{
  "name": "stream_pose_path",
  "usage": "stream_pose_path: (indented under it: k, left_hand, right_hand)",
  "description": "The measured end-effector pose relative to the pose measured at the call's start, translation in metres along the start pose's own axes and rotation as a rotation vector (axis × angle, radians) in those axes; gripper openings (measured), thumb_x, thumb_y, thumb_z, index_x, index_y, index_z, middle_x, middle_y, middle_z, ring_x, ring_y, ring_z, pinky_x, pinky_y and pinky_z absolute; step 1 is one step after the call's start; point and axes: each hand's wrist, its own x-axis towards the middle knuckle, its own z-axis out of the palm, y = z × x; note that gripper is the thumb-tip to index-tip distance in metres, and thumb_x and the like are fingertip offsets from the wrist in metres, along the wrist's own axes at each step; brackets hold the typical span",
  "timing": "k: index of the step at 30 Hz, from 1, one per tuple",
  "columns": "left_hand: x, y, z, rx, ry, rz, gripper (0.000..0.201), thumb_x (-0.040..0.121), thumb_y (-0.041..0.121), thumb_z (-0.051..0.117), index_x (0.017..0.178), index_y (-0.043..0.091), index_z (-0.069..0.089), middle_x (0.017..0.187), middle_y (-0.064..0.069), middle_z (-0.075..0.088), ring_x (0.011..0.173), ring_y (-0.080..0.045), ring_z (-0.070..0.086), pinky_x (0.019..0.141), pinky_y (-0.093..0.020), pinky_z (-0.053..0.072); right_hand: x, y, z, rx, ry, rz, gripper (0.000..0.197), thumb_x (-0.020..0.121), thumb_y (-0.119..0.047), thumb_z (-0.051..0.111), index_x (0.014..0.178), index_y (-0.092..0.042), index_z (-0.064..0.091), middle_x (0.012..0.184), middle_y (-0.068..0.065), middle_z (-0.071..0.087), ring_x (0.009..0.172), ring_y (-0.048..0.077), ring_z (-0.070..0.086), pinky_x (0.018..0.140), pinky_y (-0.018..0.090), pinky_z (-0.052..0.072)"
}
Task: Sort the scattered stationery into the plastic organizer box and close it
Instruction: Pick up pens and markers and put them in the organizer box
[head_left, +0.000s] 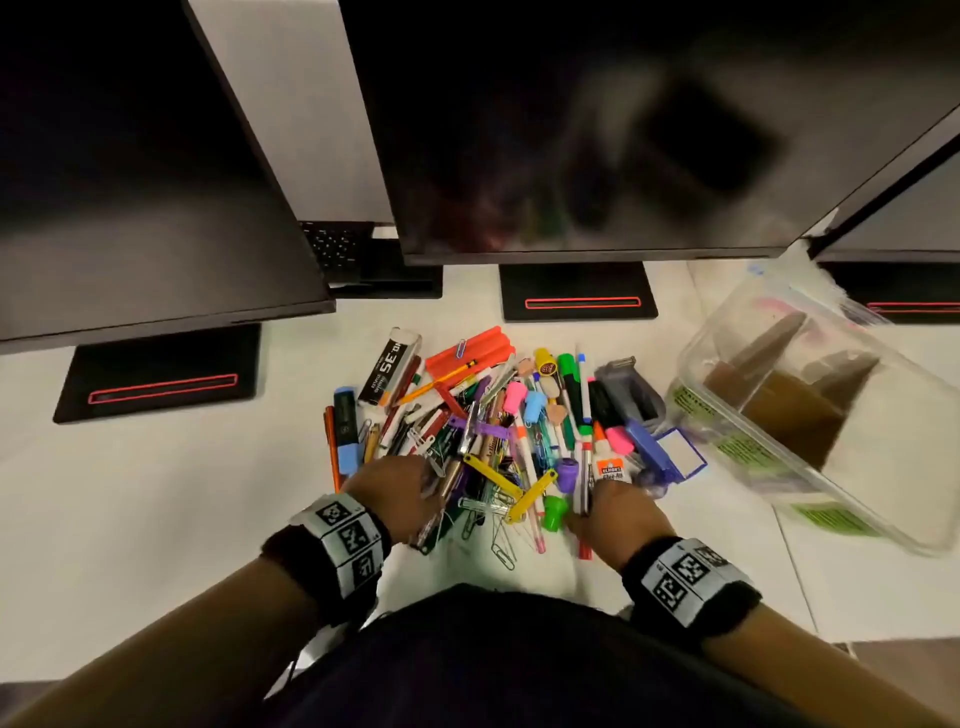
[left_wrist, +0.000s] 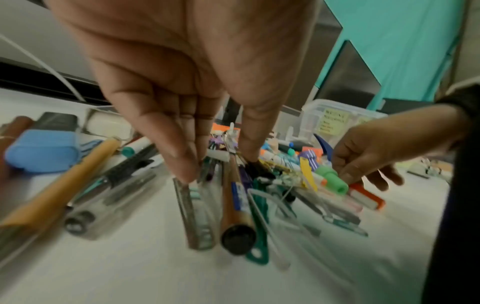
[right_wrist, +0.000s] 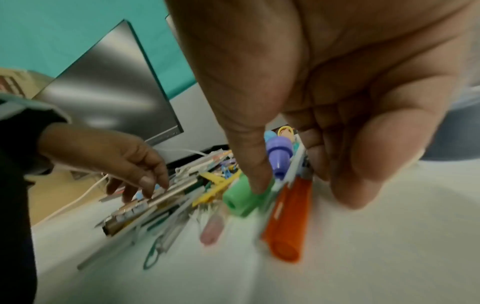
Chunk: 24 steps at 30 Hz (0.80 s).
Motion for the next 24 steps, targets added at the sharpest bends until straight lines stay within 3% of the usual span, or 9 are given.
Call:
stream_pose_path:
  k: [5,14,19,22,23,24]
  left_hand:
    - [0.015,0.009,0.007,0.070,-0.043,0.033,0.039,0.081,0.043,0.061,0.111,0.019,0.054,0.111,-0.002,0.064,0.101,-0.021,0.062,0.079,-0.028,0.046]
    - [0.030,0.010,0.011,0.120,-0.014,0.001,0.052,0.085,0.037,0.057,0.126,0.009,0.042,0.123,-0.013,0.054,0.109,-0.028,0.058,0.090,-0.036,0.050]
    - [0.031,0.017,0.014,0.262,-0.014,-0.103,0.056,0.084,0.030,0.061,0.129,0.005,0.037,0.123,-0.013,0.052,0.108,-0.027,0.061,0.083,-0.035,0.052]
    - [0.025,0.022,0.005,0.227,0.001,-0.169,0.052,0.072,0.030,0.073,0.114,0.007,0.054,0.103,-0.011,0.062,0.083,-0.024,0.068,0.056,-0.026,0.050]
    - [0.026,0.022,0.003,0.181,-0.026,-0.177,0.050,0.074,0.024,0.071,0.116,0.005,0.051,0.107,-0.012,0.059,0.087,-0.026,0.067,0.057,-0.027,0.049]
    - [0.027,0.020,0.002,0.170,-0.051,-0.140,0.050,0.078,0.019,0.065,0.121,0.004,0.045,0.116,-0.014,0.054,0.096,-0.027,0.063,0.067,-0.029,0.052]
  right_hand:
    - [0.012,-0.009,0.006,0.100,0.040,-0.001,0.038,0.087,-0.036,0.057,0.110,-0.006,0.051,0.111,0.012,0.063,0.100,0.028,0.062,0.078,0.032,0.047]
    - [0.027,-0.015,-0.014,0.129,0.066,0.024,0.030,0.091,-0.012,0.043,0.117,0.001,0.050,0.118,0.019,0.061,0.109,0.032,0.059,0.086,0.032,0.046]
    - [0.047,-0.019,-0.050,0.302,0.255,0.074,0.027,0.089,-0.005,0.046,0.114,0.004,0.053,0.112,0.025,0.063,0.104,0.037,0.060,0.082,0.034,0.048]
    - [0.067,-0.033,-0.069,0.279,0.296,0.069,0.034,0.088,-0.009,0.051,0.120,0.004,0.048,0.120,0.024,0.057,0.110,0.036,0.056,0.089,0.038,0.048]
    - [0.074,-0.039,-0.075,0.242,0.259,0.075,0.039,0.089,-0.009,0.052,0.124,0.005,0.044,0.125,0.022,0.051,0.116,0.035,0.051,0.093,0.039,0.047]
    - [0.079,-0.045,-0.078,0.199,0.224,0.075,0.042,0.089,-0.009,0.051,0.128,0.005,0.040,0.130,0.020,0.047,0.121,0.034,0.047,0.097,0.039,0.045]
